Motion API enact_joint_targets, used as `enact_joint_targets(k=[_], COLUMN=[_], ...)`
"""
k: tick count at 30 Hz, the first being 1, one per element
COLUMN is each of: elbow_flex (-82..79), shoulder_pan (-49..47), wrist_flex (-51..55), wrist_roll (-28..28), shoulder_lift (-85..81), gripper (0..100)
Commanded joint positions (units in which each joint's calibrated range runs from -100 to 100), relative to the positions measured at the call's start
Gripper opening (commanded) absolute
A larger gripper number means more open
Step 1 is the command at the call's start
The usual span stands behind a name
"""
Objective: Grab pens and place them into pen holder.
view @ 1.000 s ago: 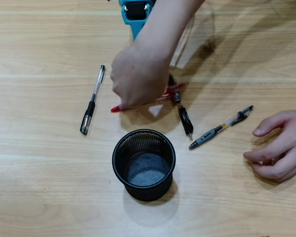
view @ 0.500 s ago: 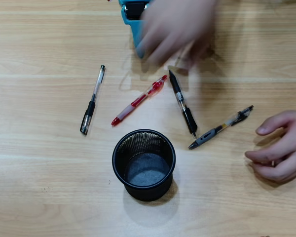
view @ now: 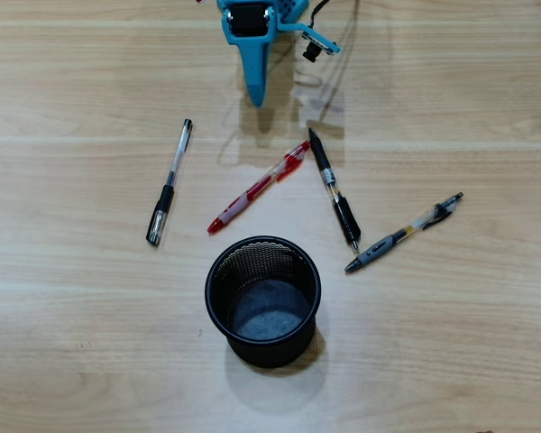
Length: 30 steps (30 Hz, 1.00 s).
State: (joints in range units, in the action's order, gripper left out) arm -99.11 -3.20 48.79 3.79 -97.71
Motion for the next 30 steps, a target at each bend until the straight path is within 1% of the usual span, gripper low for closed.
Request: enact_joint_targets(k=[1,30], elbow_flex=[0.4,-0.3], shoulder_pan=[0.6,0.8], wrist_flex=[0.3,0.3], wrist_roll=[0.2,0.0], shoulder_lift=[-0.7,-0.6], gripper=[2,2])
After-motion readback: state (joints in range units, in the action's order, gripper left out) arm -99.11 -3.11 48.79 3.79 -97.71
